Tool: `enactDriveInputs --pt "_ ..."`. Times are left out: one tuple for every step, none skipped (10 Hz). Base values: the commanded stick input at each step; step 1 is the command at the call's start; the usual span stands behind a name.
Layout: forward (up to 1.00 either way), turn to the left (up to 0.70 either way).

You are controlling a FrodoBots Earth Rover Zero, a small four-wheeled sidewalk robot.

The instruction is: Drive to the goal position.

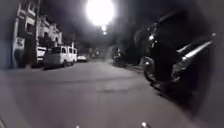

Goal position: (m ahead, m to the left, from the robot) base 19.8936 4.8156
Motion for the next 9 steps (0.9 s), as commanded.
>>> enactDriveInputs --pt "0.70 0.00" --pt "0.70 0.00" --pt "0.70 0.00" --pt "0.70 0.00" --pt "0.70 0.00" --pt "0.70 0.00" --pt "0.70 0.00" --pt "0.70 0.00" --pt "0.70 0.00"
